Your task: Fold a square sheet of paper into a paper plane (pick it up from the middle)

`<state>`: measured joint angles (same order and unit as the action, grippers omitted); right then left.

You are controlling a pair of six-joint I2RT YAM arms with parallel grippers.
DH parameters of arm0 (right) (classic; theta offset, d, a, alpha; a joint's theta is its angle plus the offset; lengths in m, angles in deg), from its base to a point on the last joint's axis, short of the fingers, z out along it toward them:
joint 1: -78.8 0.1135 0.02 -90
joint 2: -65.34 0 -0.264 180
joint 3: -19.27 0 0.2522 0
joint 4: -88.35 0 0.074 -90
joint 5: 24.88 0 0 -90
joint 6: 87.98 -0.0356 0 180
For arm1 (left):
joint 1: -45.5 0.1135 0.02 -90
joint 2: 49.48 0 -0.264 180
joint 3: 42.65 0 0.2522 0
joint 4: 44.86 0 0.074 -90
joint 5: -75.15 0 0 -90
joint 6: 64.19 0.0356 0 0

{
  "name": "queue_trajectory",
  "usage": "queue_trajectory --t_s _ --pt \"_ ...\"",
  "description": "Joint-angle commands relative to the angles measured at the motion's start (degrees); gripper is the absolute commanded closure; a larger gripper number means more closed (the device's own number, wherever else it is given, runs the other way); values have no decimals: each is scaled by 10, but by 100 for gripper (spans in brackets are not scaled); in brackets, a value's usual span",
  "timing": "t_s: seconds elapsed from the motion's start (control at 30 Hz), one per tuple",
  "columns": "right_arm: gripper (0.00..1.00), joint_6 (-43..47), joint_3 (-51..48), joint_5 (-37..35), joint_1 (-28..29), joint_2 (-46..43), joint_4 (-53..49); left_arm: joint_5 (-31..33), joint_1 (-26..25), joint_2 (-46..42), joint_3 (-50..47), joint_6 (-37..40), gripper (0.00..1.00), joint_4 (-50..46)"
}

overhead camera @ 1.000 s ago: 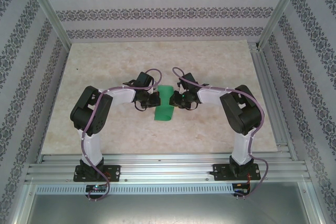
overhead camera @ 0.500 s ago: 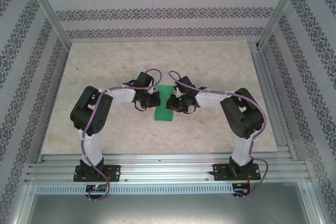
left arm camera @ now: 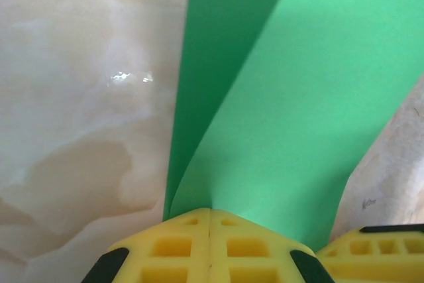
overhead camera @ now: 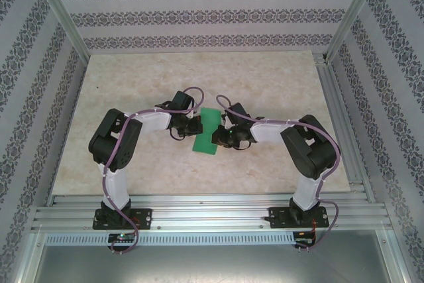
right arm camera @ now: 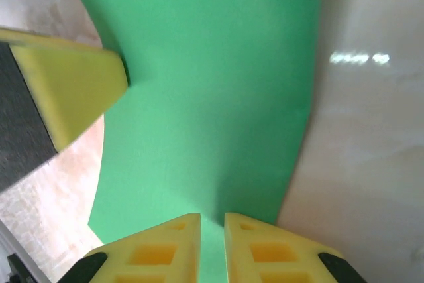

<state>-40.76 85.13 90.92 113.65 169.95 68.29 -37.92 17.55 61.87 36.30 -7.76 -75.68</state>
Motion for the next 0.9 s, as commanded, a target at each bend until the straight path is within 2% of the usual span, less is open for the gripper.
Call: queue_trajectory --t_s 0.0,0.1,0.33,0.67,0.87 --pt "84 -17 -21 4 19 0 15 65 -6 36 -28 -6 96 -29" --pt "87 -20 -28 -15 21 7 -3 66 -6 36 -30 -8 96 -26" --pt "87 -27 -13 -4 37 -45 26 68 -6 36 -32 -12 96 -24" --pt "87 -48 -35 -8 53 5 42 67 -5 36 -32 -13 96 -22" --pt "87 -40 -35 -7 61 -14 26 68 -5 37 -33 -15 96 -20"
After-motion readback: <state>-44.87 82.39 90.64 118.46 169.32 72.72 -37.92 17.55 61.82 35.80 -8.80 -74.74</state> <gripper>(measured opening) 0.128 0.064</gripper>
